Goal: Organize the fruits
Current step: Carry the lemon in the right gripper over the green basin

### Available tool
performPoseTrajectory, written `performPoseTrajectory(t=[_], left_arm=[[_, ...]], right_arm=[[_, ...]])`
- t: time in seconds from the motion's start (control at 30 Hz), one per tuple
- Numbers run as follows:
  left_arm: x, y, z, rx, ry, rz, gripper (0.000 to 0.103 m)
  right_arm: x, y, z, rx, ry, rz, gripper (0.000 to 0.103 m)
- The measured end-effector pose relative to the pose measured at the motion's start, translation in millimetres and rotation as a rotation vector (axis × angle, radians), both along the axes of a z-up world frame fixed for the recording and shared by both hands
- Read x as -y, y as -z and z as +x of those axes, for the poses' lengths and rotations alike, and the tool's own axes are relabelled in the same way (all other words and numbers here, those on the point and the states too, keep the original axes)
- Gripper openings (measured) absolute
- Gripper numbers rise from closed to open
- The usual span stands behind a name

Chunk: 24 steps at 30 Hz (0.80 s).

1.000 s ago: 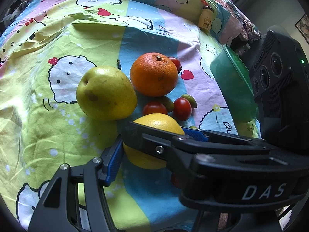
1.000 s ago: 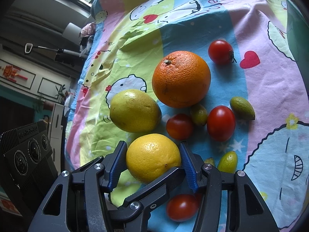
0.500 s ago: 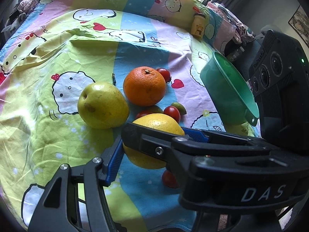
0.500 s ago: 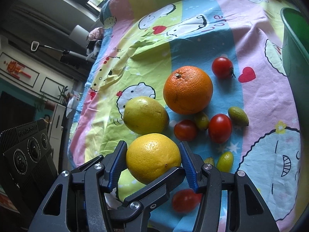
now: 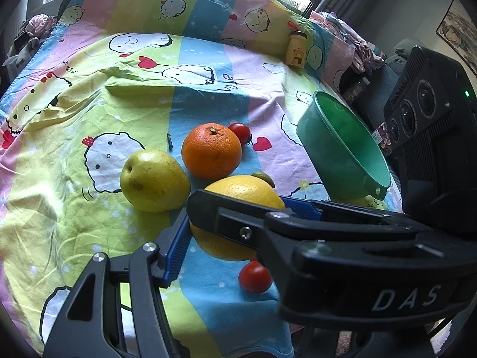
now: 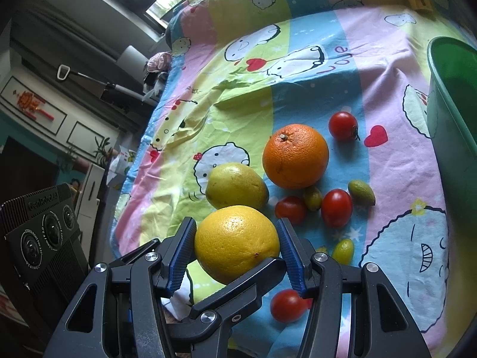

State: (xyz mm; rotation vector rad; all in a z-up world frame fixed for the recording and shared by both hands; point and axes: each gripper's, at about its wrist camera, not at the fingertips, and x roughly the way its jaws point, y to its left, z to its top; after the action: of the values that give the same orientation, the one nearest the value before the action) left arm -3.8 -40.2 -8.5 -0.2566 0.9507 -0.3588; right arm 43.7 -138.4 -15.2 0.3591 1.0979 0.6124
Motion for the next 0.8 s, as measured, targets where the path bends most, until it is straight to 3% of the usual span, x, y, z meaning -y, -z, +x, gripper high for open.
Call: performPoseTrajectory(t=[0.8], left_arm=[[24.8, -35.1, -6.9, 0.114, 0.034, 0.047, 0.059]], right_arm=[[26.7, -36.1, -13.5, 0.110, 0.039, 0.058, 0.057]])
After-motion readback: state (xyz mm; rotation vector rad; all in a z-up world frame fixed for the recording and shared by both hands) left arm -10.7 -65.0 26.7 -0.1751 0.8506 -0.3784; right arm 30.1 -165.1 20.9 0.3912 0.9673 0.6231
